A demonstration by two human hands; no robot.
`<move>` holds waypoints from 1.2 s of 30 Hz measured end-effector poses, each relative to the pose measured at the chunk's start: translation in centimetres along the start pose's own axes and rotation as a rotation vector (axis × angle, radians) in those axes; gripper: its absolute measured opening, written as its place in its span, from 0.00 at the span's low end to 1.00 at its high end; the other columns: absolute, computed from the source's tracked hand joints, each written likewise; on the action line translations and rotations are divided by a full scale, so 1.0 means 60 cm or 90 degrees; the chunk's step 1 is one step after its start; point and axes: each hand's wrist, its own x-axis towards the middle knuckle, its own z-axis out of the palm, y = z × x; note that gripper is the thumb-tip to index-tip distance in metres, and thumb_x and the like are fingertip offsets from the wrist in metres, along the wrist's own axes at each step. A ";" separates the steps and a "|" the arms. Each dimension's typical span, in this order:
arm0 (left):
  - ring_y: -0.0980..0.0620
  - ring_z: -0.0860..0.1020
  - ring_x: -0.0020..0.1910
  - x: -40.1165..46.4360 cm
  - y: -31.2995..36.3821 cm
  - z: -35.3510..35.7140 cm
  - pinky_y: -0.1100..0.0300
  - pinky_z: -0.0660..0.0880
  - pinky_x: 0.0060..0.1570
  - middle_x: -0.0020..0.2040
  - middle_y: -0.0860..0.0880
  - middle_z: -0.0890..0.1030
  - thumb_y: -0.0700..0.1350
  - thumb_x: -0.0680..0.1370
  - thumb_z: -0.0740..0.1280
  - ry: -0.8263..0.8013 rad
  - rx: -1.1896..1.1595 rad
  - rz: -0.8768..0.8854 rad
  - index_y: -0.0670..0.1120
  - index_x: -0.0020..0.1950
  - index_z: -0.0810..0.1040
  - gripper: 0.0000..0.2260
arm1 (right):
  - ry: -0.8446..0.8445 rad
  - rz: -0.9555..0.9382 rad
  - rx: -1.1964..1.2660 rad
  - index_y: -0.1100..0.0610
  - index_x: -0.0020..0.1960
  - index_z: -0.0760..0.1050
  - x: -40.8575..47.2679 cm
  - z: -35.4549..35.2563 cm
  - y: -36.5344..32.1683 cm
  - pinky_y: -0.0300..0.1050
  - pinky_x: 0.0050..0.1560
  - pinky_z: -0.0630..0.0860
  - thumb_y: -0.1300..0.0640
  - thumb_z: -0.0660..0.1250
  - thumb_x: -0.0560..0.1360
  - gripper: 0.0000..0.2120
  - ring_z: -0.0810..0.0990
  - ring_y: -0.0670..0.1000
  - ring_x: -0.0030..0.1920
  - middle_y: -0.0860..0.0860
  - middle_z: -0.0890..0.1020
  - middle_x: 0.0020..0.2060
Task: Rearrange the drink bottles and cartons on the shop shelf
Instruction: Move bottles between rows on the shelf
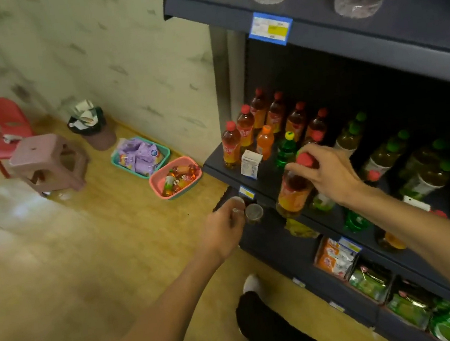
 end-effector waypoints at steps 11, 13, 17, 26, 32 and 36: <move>0.52 0.78 0.40 0.169 -0.043 -0.106 0.54 0.77 0.42 0.42 0.51 0.78 0.41 0.79 0.60 -0.037 0.030 -0.019 0.48 0.57 0.76 0.09 | -0.173 0.034 -0.069 0.53 0.49 0.77 0.143 0.102 0.041 0.47 0.42 0.69 0.54 0.71 0.69 0.10 0.73 0.51 0.44 0.50 0.73 0.43; 0.52 0.79 0.42 0.206 -0.041 -0.106 0.55 0.77 0.42 0.44 0.52 0.79 0.42 0.79 0.60 -0.053 0.053 0.016 0.48 0.57 0.76 0.09 | -0.170 0.054 -0.073 0.52 0.51 0.77 0.160 0.106 0.046 0.48 0.46 0.71 0.54 0.71 0.69 0.11 0.74 0.53 0.47 0.51 0.73 0.45; 0.51 0.79 0.39 0.245 -0.032 -0.088 0.53 0.77 0.41 0.43 0.49 0.80 0.42 0.78 0.62 -0.107 0.055 0.058 0.48 0.56 0.77 0.08 | -0.145 0.120 -0.080 0.52 0.54 0.77 0.171 0.106 0.052 0.50 0.49 0.73 0.53 0.70 0.69 0.14 0.74 0.54 0.48 0.51 0.72 0.48; 0.49 0.79 0.34 0.325 -0.029 -0.070 0.48 0.79 0.39 0.37 0.47 0.81 0.42 0.77 0.63 -0.245 0.034 0.135 0.55 0.49 0.75 0.07 | -0.134 0.200 -0.057 0.51 0.51 0.76 0.202 0.121 0.045 0.54 0.48 0.76 0.57 0.70 0.68 0.11 0.73 0.54 0.47 0.50 0.68 0.48; 0.52 0.80 0.36 0.348 -0.062 -0.081 0.47 0.80 0.41 0.39 0.51 0.81 0.41 0.78 0.63 -0.299 0.011 0.123 0.55 0.48 0.75 0.08 | -0.158 0.273 -0.073 0.53 0.50 0.76 0.225 0.143 0.051 0.49 0.48 0.73 0.59 0.71 0.71 0.08 0.71 0.52 0.47 0.49 0.67 0.48; 0.54 0.81 0.42 0.358 -0.083 -0.087 0.48 0.80 0.45 0.41 0.51 0.82 0.41 0.78 0.64 -0.303 0.007 0.117 0.51 0.53 0.78 0.07 | -0.159 0.301 -0.078 0.53 0.51 0.78 0.236 0.169 0.072 0.45 0.45 0.70 0.59 0.72 0.71 0.09 0.72 0.52 0.48 0.48 0.67 0.48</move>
